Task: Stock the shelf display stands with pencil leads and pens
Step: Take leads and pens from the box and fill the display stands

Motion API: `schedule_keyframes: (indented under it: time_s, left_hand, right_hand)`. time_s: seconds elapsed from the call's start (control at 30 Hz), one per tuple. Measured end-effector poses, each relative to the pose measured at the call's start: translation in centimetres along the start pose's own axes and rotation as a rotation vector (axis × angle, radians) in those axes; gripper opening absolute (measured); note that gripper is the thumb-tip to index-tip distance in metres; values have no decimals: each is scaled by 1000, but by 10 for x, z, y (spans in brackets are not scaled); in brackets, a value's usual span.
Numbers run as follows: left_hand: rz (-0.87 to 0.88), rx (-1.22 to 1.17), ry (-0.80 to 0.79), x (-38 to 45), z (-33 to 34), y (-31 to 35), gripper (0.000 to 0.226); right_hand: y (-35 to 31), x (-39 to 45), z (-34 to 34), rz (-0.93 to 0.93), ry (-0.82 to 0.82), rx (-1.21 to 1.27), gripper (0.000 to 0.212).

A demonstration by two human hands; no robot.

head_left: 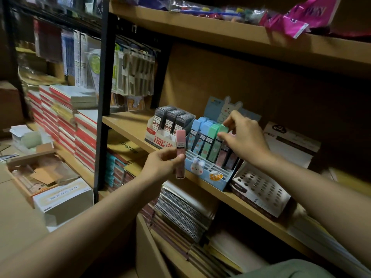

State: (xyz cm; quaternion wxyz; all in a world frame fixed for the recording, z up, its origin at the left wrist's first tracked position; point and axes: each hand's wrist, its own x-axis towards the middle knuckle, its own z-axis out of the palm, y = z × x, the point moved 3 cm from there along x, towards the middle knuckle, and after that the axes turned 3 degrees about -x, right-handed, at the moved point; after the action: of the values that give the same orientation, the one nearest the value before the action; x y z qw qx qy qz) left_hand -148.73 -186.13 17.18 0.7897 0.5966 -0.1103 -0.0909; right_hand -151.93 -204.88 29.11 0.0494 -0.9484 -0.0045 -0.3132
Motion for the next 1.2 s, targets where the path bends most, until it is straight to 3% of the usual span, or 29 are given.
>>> schedule_keyframes:
  time_s: [0.5,0.63,0.8,0.93,1.07,1.2]
  left_hand:
    - [14,-8,-34,5,12,-5,11]
    - [52,5,-67,4,16,-5,11]
    - [159,79,-199,-4,31,2,13]
    - [239,142,-309,-11,45,8,16]
    - [551,638,-220,-14,45,7,40]
    - [655,1113,-280,-14,44,-7,61]
  right_hand:
    - [12,3,19,66,15,-213,28]
    - [5,-6,-1,49,187,171,27]
    - [-10,-34,-2,117,-116,463,33]
    - [-11,-45,-6,112,-144,589,27]
    - [13,-36,-28,144,-70,595,30]
    - [35,-31,-48,65,140,253,27]
